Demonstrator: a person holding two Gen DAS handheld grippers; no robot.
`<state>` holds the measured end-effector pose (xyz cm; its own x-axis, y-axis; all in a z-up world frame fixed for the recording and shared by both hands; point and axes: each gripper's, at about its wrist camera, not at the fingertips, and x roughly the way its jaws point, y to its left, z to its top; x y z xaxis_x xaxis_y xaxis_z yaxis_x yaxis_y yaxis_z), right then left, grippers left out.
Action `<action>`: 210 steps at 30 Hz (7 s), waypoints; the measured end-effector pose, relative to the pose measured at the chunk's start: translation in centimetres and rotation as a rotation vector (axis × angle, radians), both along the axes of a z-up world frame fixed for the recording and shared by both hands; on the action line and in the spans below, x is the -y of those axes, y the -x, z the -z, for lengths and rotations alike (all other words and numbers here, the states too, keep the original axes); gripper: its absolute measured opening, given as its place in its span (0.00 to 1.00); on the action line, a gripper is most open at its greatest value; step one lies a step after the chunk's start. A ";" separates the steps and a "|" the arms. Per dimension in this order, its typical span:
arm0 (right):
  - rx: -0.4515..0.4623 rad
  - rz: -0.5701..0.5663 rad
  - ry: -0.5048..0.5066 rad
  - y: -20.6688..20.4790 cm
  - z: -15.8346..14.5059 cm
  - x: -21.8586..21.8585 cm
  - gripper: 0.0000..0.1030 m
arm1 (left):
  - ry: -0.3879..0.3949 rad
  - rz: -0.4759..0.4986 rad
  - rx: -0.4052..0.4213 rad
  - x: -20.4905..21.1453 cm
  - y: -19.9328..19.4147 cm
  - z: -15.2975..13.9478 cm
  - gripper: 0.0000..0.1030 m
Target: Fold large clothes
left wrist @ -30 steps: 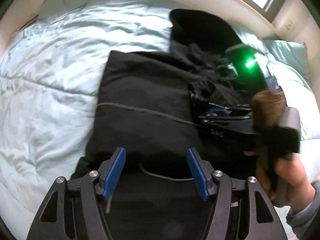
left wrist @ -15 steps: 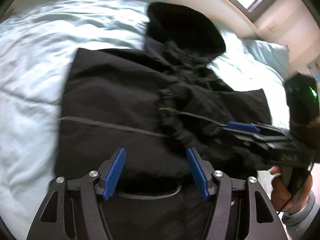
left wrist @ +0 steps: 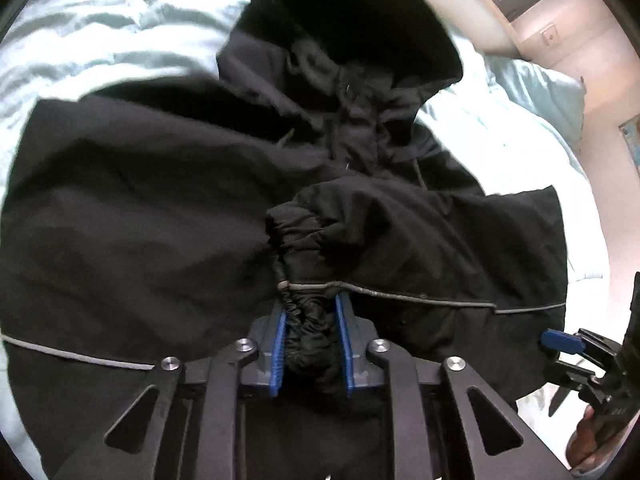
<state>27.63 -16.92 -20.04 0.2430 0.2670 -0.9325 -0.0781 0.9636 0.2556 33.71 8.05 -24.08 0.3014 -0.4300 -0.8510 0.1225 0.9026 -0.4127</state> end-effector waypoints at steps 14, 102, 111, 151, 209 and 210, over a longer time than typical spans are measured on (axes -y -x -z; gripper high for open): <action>0.032 0.055 0.180 -5.4 3.6 -0.4 0.63 | -0.159 -0.229 -0.058 -14.3 0.5 -3.2 0.18; 0.138 0.459 0.046 12.7 -10.4 -8.5 0.68 | -0.103 0.156 0.230 -14.6 11.7 -17.4 0.49; 0.156 0.432 0.002 0.1 -8.6 -4.9 0.69 | -0.104 0.090 0.264 -11.8 1.2 -17.5 0.49; 0.081 0.229 0.060 -26.8 10.4 0.1 0.26 | 0.172 0.007 -0.021 -12.1 -26.7 4.2 0.28; 0.226 -0.005 0.074 -29.6 6.0 -3.6 0.60 | 0.118 0.270 0.262 -5.8 -26.1 -3.4 0.57; 0.183 -0.006 0.096 -29.7 7.1 -3.3 0.60 | 0.100 0.247 0.218 -6.0 -26.8 -2.0 0.57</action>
<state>57.31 -13.58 -27.17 0.4089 0.1808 -0.8945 -0.1209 0.9823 0.1433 60.55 14.09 -22.06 0.3480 -0.5904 -0.7282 0.4269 0.7914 -0.4376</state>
